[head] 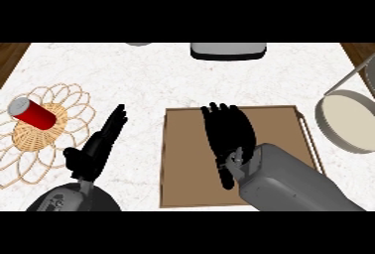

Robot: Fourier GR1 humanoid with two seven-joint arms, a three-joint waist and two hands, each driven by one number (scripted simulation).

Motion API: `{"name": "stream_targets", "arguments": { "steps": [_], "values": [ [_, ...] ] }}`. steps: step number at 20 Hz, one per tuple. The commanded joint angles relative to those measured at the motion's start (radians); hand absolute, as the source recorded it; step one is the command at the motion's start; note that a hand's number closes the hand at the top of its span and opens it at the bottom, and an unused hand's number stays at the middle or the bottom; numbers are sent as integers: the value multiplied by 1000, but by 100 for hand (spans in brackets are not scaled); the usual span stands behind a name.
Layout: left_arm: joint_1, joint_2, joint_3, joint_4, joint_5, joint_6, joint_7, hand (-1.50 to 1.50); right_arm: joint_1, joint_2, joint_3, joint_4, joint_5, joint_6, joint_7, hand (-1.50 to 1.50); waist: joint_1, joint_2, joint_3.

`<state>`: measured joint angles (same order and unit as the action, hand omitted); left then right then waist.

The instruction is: Pick the eggplant from the tray and place it in the tiered basket

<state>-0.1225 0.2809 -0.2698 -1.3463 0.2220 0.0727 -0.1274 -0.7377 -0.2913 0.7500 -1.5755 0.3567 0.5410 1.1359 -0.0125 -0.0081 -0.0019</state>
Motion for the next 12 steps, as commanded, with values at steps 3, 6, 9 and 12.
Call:
{"name": "stream_targets", "arguments": {
  "steps": [3,6,9,12],
  "values": [
    [9,12,29,-3,20,-36,-9,0,32,-27,-62,49,8,72,148,-150,9,5,1],
    [23,-23,1,-36,-16,4,16,0,127,8,-22,-23,71,33,167,-150,8,4,2],
    [-58,-12,42,26,-9,-13,32,0,151,64,31,-3,140,12,185,-150,3,6,1],
    [10,8,42,-1,-4,-52,-12,0,188,-1,-36,5,154,36,134,-150,7,6,1]
  ]
}}
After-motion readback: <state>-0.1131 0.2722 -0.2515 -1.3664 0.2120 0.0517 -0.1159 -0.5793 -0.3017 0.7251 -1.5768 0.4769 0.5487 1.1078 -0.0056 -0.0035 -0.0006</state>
